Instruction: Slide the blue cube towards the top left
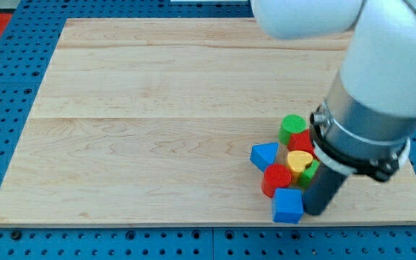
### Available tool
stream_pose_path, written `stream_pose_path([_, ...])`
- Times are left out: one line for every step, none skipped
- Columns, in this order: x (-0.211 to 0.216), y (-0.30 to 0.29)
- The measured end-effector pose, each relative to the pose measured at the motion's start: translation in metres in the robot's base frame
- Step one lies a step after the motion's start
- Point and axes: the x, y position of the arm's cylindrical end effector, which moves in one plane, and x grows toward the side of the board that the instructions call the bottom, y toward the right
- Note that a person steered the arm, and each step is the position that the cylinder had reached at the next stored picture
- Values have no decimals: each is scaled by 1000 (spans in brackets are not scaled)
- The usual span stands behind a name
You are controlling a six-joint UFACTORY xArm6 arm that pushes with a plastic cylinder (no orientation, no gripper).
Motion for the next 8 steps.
stream_pose_path([-14, -28])
stream_pose_path([-14, 14])
stream_pose_path([-6, 58])
stream_pose_path([31, 50])
stream_pose_path([31, 49])
stream_pose_path([31, 10])
stream_pose_path([31, -78])
stream_pose_path([7, -116])
